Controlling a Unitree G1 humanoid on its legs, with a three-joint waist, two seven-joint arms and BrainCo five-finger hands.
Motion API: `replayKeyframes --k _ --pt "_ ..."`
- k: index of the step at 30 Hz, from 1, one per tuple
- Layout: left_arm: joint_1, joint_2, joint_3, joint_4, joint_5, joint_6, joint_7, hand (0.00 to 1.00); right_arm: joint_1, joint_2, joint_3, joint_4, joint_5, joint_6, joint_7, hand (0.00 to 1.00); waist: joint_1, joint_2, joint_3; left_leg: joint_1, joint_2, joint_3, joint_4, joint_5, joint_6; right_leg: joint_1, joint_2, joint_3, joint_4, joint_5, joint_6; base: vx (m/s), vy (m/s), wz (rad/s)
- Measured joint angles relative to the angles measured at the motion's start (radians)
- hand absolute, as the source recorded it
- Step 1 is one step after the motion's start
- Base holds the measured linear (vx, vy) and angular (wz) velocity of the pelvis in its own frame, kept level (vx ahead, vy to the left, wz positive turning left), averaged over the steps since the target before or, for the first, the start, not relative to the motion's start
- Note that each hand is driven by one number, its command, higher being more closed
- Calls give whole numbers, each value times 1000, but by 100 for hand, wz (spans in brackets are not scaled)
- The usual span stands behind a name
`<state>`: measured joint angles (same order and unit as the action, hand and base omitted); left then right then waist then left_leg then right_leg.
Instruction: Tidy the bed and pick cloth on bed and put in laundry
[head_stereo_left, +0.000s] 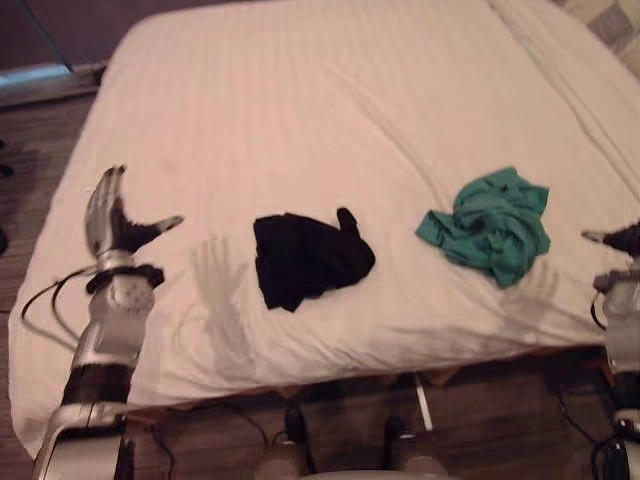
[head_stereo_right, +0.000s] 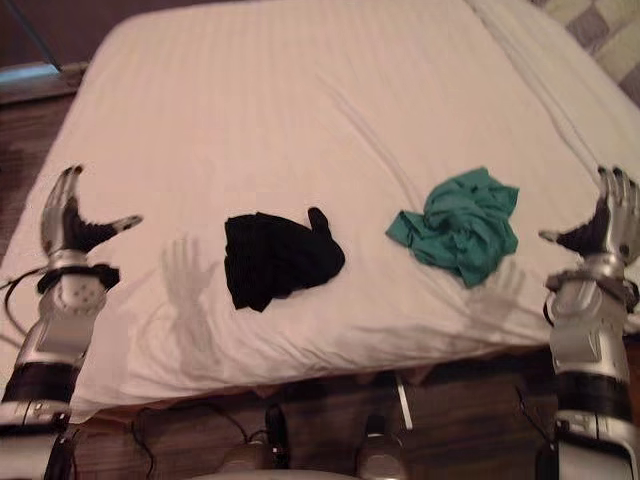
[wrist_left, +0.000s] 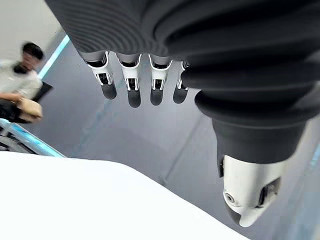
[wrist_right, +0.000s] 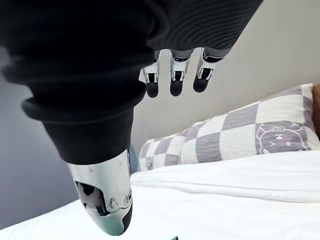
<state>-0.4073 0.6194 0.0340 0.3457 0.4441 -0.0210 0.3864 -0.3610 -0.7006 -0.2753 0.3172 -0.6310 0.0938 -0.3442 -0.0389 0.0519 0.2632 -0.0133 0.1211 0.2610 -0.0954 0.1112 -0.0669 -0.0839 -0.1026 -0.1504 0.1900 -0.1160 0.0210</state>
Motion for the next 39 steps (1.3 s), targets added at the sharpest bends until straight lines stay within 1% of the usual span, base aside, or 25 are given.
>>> replayKeyframes --k 1,2,4,5,6,9,10,13,16,20,23,24,26,27,28,29,30,31,33,34,35,36,38,39 --pt "-60 3 -56 6 11 -4 -14 0 -57 -9 37 0 0 0 -1 0 0 0 26 -20 0 19 0 7 1 -33 2 22 1 16 1 -99 32 -32" --pt "-87 3 -82 17 15 -6 -16 0 -82 -14 54 0 1 0 -2 0 0 1 36 -30 0 26 0 10 2 -48 3 31 1 23 2 -118 43 -41" --pt "-193 -2 -181 71 48 -6 -30 0 -154 -15 93 -13 2 2 -4 0 -6 1 85 -62 -3 51 0 20 13 -94 3 58 1 46 6 -110 39 -31" --pt "-212 -8 -196 85 54 -6 -38 0 -161 -15 96 -19 2 2 -4 0 -5 1 95 -68 -3 55 0 22 16 -102 3 63 1 49 7 -90 31 -28" --pt "-249 -31 -233 119 64 -4 -47 0 -168 -14 105 -44 3 5 -5 0 -5 1 105 -92 -4 71 0 26 17 -135 4 77 1 59 8 -34 17 -22" --pt "-299 -71 -290 201 81 3 -62 0 -204 -11 136 -88 15 20 -7 0 -14 -1 140 -110 -5 98 0 30 19 -169 5 103 2 73 12 -5 8 -25" --pt "-324 -92 -314 236 90 9 -69 100 -215 -5 139 -117 23 23 -12 0 -17 -1 149 -124 -5 108 0 31 19 -190 8 116 2 80 12 7 -6 -29" --pt "-359 -138 -344 321 99 15 -83 100 -244 14 177 -133 33 30 -24 0 -31 -4 157 -135 -1 134 0 33 19 -213 14 139 2 88 12 40 -20 -22" --pt "-367 -153 -346 347 101 15 -89 100 -252 28 189 -151 33 37 -23 0 -33 -4 157 -133 1 156 0 33 19 -221 17 154 2 89 11 38 -27 -18" --pt "-388 -179 -350 393 117 5 -125 100 -311 30 259 -135 39 41 -15 0 -37 -4 157 -130 1 154 -1 33 18 -222 15 154 14 89 12 14 -30 1" --pt "-365 -217 -350 374 84 -3 -126 100 -390 37 303 -47 73 33 0 0 -29 -3 158 -132 -1 143 -1 33 18 -223 9 151 21 89 13 -10 -34 10" --pt "-326 -228 -350 334 37 -16 -126 100 -438 38 321 35 94 33 4 0 -26 1 160 -139 -6 120 -1 33 19 -223 2 141 23 87 15 -2 -22 27" --pt "-278 -242 -350 285 -4 -36 -125 100 -491 28 329 141 123 34 18 0 -25 13 167 -150 -14 94 -1 34 20 -227 -8 120 38 81 24 20 -5 36" --pt "-252 -254 -350 257 -24 -46 -124 100 -513 16 333 196 143 34 22 0 -20 20 170 -156 -18 85 -1 37 24 -235 -14 115 51 75 33 42 -6 40" --pt "-196 -290 -350 191 -54 -73 -122 100 -556 -25 337 308 171 34 27 0 3 40 181 -172 -28 68 0 43 31 -256 -26 110 84 65 48 43 -11 39" --pt "-172 -305 -349 162 -73 -84 -121 100 -569 -48 345 350 186 34 32 0 11 51 186 -180 -33 57 0 46 34 -265 -33 105 98 57 57 55 -24 58" --pt "-122 -327 -346 108 -132 -118 -115 100 -592 -96 357 429 203 34 48 0 23 77 199 -198 -40 33 0 58 42 -283 -44 97 129 46 69 63 -35 51" --pt "-94 -332 -345 72 -161 -131 -115 100 -598 -115 357 465 218 34 53 100 34 84 202 -209 -46 24 0 62 42 -298 -51 96 150 35 75 70 -49 47" --pt "-42 -332 -336 5 -206 -152 -116 100 -612 -139 357 529 235 31 64 100 52 88 204 -243 -55 12 25 62 41 -336 -69 91 200 8 75 73 -109 35" --pt "7 -332 -317 -46 -240 -162 -119 100 -636 -158 357 564 249 30 73 100 55 95 208 -271 -56 0 47 61 41 -357 -77 81 224 -3 75 55 -122 37" --pt "30 -332 -301 -69 -251 -163 -123 100 -647 -167 360 567 255 29 82 100 55 99 211 -276 -56 -5 51 61 41 -360 -79 76 233 -8 74 43 -157 37" --pt "87 -331 -270 -112 -287 -164 -126 100 -662 -191 375 584 264 21 102 100 57 102 213 -292 -53 -9 73 53 43 -366 -91 66 248 -20 71 19 -132 20" --pt "153 -329 -238 -152 -318 -162 -129 100 -672 -203 401 601 266 10 113 100 59 102 213 -302 -48 -4 98 35 37 -370 -91 64 263 -29 64 11 -143 8" --pt "202 -330 -213 -176 -331 -161 -135 100 -670 -207 411 602 266 4 121 100 61 102 213 -305 -45 1 114 21 40 -370 -92 64 269 -34 61 0 -73 -6"
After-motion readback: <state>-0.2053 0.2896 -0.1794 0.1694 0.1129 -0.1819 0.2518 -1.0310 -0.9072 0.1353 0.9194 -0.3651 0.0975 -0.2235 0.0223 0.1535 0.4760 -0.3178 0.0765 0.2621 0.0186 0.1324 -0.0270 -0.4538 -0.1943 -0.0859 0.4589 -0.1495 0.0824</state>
